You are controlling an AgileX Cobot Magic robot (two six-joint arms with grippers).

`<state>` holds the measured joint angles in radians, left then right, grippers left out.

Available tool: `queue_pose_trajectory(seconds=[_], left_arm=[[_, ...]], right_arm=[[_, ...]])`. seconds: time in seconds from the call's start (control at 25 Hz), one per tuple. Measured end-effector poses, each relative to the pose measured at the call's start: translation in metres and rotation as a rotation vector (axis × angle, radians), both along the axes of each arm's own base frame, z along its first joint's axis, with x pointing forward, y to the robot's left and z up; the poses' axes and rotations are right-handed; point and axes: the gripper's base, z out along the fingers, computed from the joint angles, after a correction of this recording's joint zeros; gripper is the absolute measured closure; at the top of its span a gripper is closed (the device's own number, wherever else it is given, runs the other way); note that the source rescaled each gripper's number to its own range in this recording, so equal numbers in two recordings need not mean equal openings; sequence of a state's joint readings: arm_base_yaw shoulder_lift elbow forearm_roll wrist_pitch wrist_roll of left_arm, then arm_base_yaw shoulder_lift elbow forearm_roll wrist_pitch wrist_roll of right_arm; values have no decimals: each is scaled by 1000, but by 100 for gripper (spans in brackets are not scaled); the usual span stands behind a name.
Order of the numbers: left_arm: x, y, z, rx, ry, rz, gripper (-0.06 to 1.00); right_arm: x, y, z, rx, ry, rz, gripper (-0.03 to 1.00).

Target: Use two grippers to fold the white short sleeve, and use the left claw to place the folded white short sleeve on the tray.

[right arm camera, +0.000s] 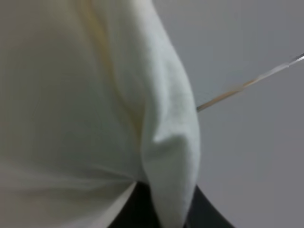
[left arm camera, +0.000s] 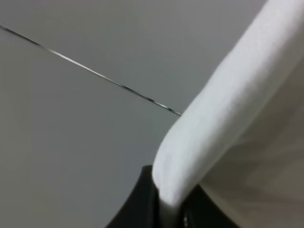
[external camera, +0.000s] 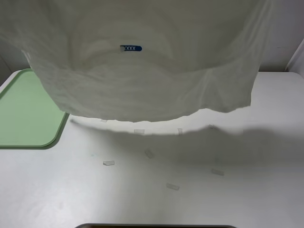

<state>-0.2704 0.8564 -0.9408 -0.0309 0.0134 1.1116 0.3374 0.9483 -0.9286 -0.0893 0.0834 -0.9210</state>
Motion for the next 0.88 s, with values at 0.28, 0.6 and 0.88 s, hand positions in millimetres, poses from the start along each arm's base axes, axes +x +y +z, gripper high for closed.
queue_pose_trajectory(seconds=[0.28, 0.6, 0.88], left_arm=[[-1, 1, 11, -33, -118, 9, 94], [-2, 2, 17, -51, -185, 14, 94], [-2, 2, 16, -46, -169, 12, 94]], right_arm=[[-2, 1, 20, 69, -209, 20, 96], [-7, 0, 23, 73, -224, 20, 96], [-30, -10, 25, 48, -150, 4, 96]])
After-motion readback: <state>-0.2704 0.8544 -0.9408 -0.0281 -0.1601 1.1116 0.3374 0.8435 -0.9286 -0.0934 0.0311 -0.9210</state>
